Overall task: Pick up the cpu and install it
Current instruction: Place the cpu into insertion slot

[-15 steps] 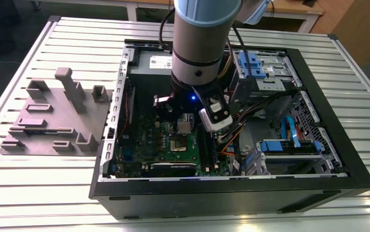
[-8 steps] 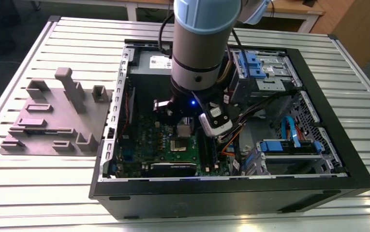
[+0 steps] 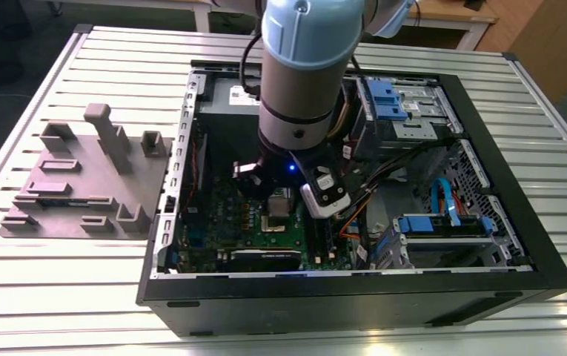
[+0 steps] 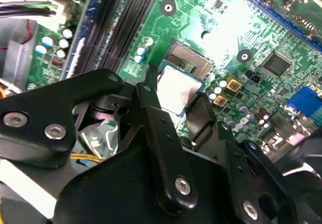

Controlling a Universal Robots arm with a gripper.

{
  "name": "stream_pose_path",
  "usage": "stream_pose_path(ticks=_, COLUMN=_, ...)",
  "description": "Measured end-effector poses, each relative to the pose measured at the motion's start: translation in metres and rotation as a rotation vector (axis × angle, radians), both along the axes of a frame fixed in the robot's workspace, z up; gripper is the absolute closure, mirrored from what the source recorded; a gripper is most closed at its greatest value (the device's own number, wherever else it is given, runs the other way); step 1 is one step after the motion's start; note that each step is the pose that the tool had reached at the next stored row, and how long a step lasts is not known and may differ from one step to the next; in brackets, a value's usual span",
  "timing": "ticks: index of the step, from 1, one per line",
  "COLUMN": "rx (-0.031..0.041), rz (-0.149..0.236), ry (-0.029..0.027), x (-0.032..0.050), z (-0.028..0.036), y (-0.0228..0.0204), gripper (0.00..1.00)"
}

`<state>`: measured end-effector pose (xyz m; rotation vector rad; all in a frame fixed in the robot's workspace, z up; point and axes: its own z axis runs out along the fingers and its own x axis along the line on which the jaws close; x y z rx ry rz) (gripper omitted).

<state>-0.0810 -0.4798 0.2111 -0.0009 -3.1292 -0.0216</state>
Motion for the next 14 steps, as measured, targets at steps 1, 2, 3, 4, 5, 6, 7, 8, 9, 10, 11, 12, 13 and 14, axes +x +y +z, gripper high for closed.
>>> stream_pose_path(ticks=1, rx=0.0, rz=0.0, ry=0.0004, x=-0.0005, z=-0.001, y=-0.0001, gripper=0.53)
stream_pose_path(ticks=2, rx=-0.0001, rz=0.0, ry=0.0008, x=-0.0006, z=-0.0016, y=-0.0004, gripper=0.53)
stream_pose_path(ticks=3, rx=-0.0001, rz=0.0, ry=0.0012, x=-0.0008, z=-0.0022, y=-0.0008, gripper=0.53)
stream_pose_path(ticks=4, rx=-0.0001, rz=0.0, ry=0.0013, x=-0.0008, z=-0.0026, y=-0.0014, gripper=0.53)
stream_pose_path(ticks=5, rx=0.0, rz=0.0, ry=0.0013, x=-0.0008, z=-0.0031, y=-0.0022, gripper=0.53)
stream_pose_path(ticks=6, rx=-0.0001, rz=0.0, ry=0.0014, x=-0.0008, z=-0.0034, y=-0.0028, gripper=0.53)
stream_pose_path(ticks=7, rx=0.0001, rz=0.0, ry=0.0013, x=-0.0009, z=-0.0036, y=-0.0029, gripper=0.53)
stream_pose_path(ticks=8, rx=0.0, rz=0.0, ry=0.0014, x=-0.0009, z=-0.0036, y=-0.0029, gripper=0.53)
stream_pose_path(ticks=9, rx=-0.0001, rz=0.0, ry=0.0014, x=-0.0008, z=-0.0036, y=-0.0029, gripper=0.53)
stream_pose_path(ticks=10, rx=0.0, rz=0.0, ry=0.0014, x=-0.0008, z=-0.0038, y=-0.0029, gripper=0.53)
stream_pose_path(ticks=11, rx=0.0, rz=0.0, ry=0.0014, x=-0.0008, z=-0.0039, y=-0.0029, gripper=0.53)
stream_pose_path(ticks=12, rx=0.0, rz=0.0, ry=0.0014, x=-0.0008, z=-0.0039, y=-0.0029, gripper=0.53)
stream_pose_path(ticks=13, rx=0.0, rz=0.0, ry=0.0014, x=-0.0008, z=-0.004, y=-0.0029, gripper=0.53)
stream_pose_path(ticks=14, rx=0.0001, rz=0.0, ry=0.0013, x=-0.001, z=-0.0042, y=-0.003, gripper=0.53)
